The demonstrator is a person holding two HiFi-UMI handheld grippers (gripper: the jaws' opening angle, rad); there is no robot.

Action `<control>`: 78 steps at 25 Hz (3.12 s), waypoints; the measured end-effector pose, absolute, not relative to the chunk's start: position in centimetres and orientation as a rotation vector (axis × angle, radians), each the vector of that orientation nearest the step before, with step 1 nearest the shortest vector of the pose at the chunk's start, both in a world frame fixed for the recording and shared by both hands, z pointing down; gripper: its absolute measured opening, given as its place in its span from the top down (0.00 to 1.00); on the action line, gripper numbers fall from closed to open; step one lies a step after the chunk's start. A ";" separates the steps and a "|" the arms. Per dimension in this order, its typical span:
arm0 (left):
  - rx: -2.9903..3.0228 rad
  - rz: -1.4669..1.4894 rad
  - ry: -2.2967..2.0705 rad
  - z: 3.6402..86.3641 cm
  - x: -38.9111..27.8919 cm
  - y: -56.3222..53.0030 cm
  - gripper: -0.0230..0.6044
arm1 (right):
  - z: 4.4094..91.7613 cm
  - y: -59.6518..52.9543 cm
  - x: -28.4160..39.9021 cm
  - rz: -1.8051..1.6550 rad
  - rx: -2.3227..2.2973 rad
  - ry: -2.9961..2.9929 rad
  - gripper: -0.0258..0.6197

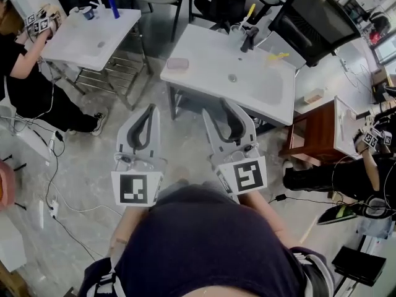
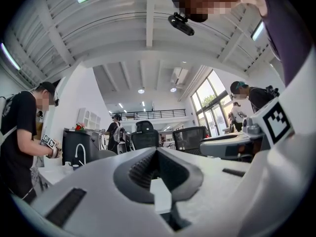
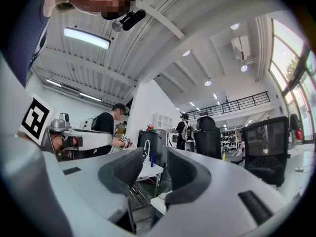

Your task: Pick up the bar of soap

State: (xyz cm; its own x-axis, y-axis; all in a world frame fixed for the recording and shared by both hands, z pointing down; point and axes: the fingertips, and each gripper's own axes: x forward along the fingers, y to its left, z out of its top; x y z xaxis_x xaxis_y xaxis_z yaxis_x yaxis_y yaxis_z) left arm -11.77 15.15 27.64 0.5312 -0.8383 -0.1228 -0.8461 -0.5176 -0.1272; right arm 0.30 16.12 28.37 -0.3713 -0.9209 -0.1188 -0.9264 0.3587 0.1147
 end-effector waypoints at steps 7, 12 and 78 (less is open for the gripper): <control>-2.636 0.057 1.408 28.9 -11.9 14.0 0.97 | 29.3 15.0 0.4 0.207 -1.784 2.547 0.70; -2.654 0.050 1.407 29.2 -12.0 13.0 0.97 | 29.2 14.0 0.3 0.207 -1.783 2.546 0.70; -2.606 -0.109 1.598 32.5 -7.1 -20.9 0.97 | 36.1 -21.3 1.4 0.120 -1.346 2.885 0.71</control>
